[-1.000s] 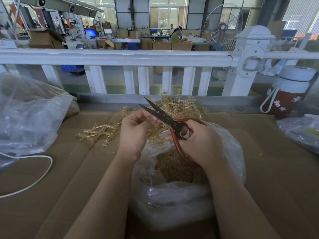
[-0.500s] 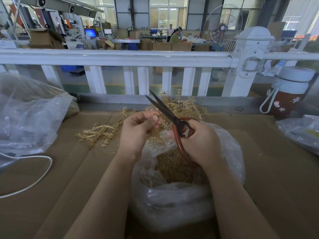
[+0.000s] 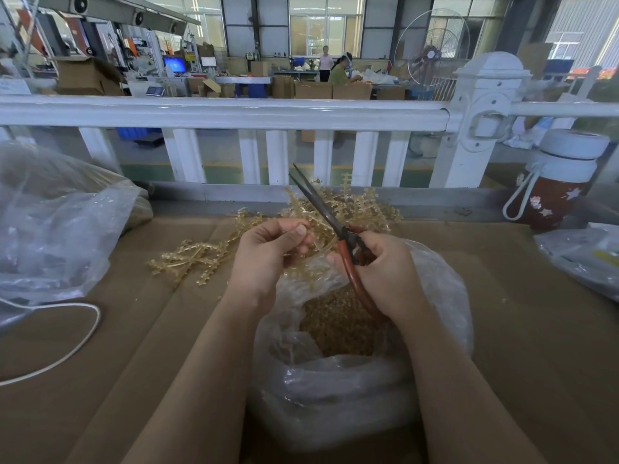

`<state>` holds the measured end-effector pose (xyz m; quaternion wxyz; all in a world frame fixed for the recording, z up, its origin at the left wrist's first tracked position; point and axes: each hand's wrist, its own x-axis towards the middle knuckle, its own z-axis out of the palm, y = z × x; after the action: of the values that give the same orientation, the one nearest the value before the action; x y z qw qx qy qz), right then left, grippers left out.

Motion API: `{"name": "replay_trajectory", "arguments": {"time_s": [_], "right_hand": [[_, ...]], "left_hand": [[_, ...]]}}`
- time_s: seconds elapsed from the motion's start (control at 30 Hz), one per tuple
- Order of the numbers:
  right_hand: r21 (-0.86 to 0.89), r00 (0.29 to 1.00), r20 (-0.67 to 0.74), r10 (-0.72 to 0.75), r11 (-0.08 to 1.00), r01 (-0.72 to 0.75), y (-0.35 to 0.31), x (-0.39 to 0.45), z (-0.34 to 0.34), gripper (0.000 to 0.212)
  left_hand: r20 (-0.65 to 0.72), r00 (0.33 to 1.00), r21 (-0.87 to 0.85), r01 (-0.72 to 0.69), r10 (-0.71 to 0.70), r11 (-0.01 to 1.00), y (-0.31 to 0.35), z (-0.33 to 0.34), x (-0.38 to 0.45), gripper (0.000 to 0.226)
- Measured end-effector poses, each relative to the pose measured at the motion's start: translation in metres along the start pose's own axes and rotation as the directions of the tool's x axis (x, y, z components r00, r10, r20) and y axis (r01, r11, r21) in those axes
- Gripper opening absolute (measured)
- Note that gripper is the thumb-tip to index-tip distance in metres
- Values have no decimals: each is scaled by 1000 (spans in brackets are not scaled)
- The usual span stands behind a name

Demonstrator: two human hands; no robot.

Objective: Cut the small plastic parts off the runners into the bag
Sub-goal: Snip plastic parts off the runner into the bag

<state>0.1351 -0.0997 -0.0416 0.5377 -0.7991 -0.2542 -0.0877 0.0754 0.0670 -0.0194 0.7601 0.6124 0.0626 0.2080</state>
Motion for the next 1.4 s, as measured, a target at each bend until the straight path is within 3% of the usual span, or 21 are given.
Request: {"name": "replay_trajectory", "arguments": {"time_s": [0.2, 0.33, 0.5, 0.6, 0.7, 1.0, 1.23, 1.4], "right_hand": [[28, 998, 55, -32, 999, 30, -2, -1, 2, 26], [118, 1000, -4, 31, 993, -30, -2, -1, 2, 20], [268, 989, -118, 89, 962, -55, 0, 0, -1, 11], [319, 986, -126, 109, 946, -64, -1, 0, -3, 9], [329, 984, -135, 114, 942, -64, -2, 1, -3, 11], [245, 978, -152, 143, 964, -103, 0, 3, 0, 8], [32, 990, -110, 93, 995, -90, 1, 2, 2, 46], [-107, 998, -48, 39, 993, -44, 1, -1, 1, 48]], "left_hand": [[4, 1000, -23, 24, -24, 999, -3, 4, 0, 9], [63, 991, -151, 124, -116, 981, 0, 2, 0, 32], [213, 947, 9, 245, -241, 970, 1, -1, -3, 40], [240, 935, 114, 241, -262, 964, 1, 0, -5, 25], [265, 933, 111, 222, -244, 969, 0, 0, -6, 16], [274, 939, -78, 235, -206, 969, 3, -1, -5, 21], [99, 984, -300, 171, -148, 939, 2, -2, 1, 25], [15, 993, -358, 114, -116, 927, 1, -5, 3, 29]]}}
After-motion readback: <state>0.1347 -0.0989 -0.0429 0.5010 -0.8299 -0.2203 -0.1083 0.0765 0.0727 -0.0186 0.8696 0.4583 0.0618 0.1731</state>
